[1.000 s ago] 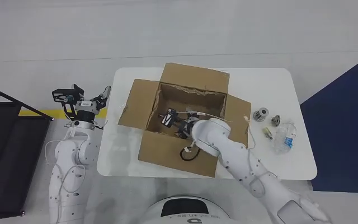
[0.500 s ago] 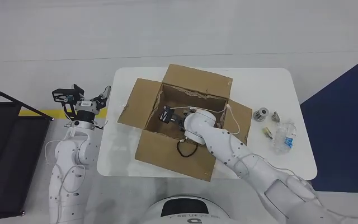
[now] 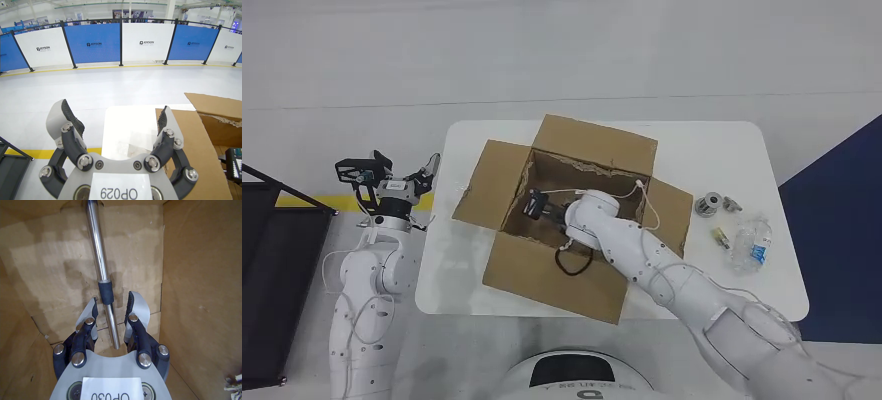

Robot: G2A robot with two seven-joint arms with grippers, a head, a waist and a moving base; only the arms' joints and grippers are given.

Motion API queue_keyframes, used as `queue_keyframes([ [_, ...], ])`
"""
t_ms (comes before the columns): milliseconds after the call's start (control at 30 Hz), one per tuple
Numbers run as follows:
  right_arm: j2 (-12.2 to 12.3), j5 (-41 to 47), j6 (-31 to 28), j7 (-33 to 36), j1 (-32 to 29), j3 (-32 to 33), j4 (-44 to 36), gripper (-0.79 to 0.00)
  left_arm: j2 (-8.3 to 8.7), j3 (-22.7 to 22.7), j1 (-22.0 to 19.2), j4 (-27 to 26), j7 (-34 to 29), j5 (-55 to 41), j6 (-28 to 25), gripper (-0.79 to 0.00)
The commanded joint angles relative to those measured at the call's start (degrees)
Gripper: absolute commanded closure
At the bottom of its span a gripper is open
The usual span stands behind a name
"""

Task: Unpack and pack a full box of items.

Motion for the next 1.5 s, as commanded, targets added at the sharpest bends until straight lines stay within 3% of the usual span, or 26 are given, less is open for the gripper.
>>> queue_keyframes([
  [0, -0.41, 0.3, -0.24, -0.28, 0.53, -0.29, 1.55, -0.317, 0.0, 0.0, 0.0, 0.0, 0.0, 0.0, 0.0, -0.785],
  [200, -1.82, 1.11, -0.51, -1.03, 2.22, -1.28, 6.13, -0.252, 0.0, 0.0, 0.0, 0.0, 0.0, 0.0, 0.0, -0.785],
  [300, -2.4, 1.3, -0.67, -1.16, 2.91, -1.61, 7.8, -0.172, 0.0, 0.0, 0.0, 0.0, 0.0, 0.0, 0.0, -0.785],
  [367, -2.62, 1.45, -0.83, -0.88, 3.39, -1.44, 8.2, 0.0, 0.0, 0.0, 0.0, 0.0, 0.0, 0.0, 0.0, -0.785],
  [500, -2.26, 1.39, -0.79, -0.13, 3.22, 0.12, 5.92, 0.0, 0.0, 0.0, 0.0, 0.0, 0.0, 0.0, 0.0, -0.785],
  [667, 0.02, 0.83, -2.73, 1.09, -0.63, 4.65, -2.7, 0.0, 0.0, 0.0, 0.0, 0.0, 0.0, 0.0, 0.0, -0.785],
  [1000, 6.49, -3.93, -7.98, 0.73, -18.82, 19.39, -32.36, 0.0, 0.0, 0.0, 0.0, 0.0, 0.0, 0.0, 0.0, -0.785],
  [1333, 8.2, -6.63, -8.57, -5.13, -25.85, 24.1, -39.93, 0.0, 0.0, 0.0, 0.0, 0.0, 0.0, 0.0, 0.0, -0.785],
  [1467, 8.56, -6.09, -7.9, -11.32, -27.86, 25.78, -44.38, 0.0, 0.0, 0.0, 0.0, 0.0, 0.0, 0.0, 0.0, -0.785],
])
